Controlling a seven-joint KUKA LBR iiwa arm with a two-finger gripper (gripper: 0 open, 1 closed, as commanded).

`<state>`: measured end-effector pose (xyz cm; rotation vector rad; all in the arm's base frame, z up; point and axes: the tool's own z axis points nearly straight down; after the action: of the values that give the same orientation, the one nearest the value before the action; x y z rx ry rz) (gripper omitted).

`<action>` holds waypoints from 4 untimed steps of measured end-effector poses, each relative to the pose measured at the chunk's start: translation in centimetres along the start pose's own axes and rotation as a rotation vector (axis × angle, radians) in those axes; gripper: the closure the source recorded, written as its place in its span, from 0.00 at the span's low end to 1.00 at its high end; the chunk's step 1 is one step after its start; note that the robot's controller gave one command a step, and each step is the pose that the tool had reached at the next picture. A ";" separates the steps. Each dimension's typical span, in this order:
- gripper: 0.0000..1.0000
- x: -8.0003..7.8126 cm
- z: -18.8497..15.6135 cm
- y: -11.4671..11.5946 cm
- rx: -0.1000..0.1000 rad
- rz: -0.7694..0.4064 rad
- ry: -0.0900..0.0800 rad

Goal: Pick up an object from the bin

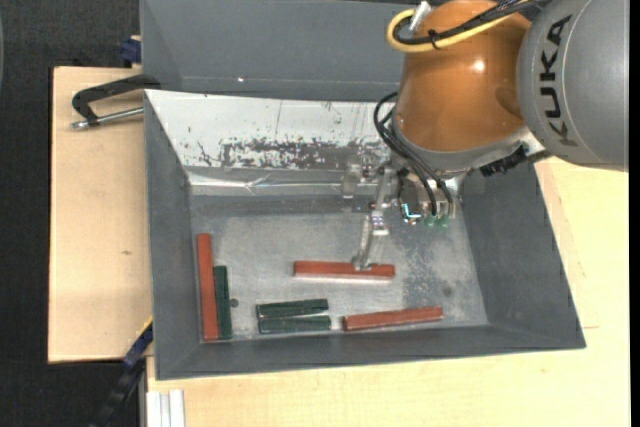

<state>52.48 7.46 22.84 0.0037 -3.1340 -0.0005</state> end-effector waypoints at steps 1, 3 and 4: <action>0.00 0.0 -0.2 0.0 -0.001 0.001 -0.003; 0.00 0.1 0.4 0.2 -0.001 -0.013 -0.017; 0.00 -1.5 2.3 0.5 0.000 -0.103 0.002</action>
Offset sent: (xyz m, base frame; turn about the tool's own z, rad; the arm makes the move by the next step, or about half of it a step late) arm -0.0339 0.0000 -0.0356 -0.0895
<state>54.01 7.96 20.56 0.1647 -3.1281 -0.0013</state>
